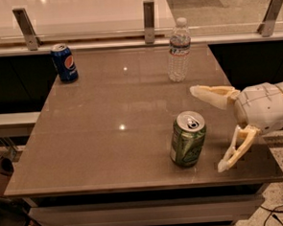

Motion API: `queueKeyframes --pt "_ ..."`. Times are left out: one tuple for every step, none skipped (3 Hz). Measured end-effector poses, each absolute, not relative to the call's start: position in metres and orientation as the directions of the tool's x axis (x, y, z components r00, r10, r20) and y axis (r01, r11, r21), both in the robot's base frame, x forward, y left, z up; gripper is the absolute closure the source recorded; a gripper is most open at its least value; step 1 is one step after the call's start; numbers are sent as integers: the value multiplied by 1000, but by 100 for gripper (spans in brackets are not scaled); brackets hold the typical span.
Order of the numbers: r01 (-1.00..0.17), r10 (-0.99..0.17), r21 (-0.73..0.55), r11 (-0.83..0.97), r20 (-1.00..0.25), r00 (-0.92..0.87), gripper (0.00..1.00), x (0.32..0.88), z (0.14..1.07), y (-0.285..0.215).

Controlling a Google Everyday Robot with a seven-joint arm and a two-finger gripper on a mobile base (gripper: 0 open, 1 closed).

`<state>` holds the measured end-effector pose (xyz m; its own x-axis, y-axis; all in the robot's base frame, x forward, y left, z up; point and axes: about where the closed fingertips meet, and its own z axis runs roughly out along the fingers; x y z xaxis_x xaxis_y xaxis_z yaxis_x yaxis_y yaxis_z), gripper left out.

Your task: Move green can near pepsi can

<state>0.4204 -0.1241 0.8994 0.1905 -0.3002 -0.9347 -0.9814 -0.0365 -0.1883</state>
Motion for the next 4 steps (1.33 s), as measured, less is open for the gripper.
queueKeyframes --pt "-982 -303 -173 -79 -934 189 0 413 905 -117" --pt "-978 -293 -167 -128 -935 198 17 411 909 -99" --pt "-977 -294 -169 -129 -935 200 40 411 909 -97" --pt "-977 -294 -170 -131 -934 202 64 411 910 -95"
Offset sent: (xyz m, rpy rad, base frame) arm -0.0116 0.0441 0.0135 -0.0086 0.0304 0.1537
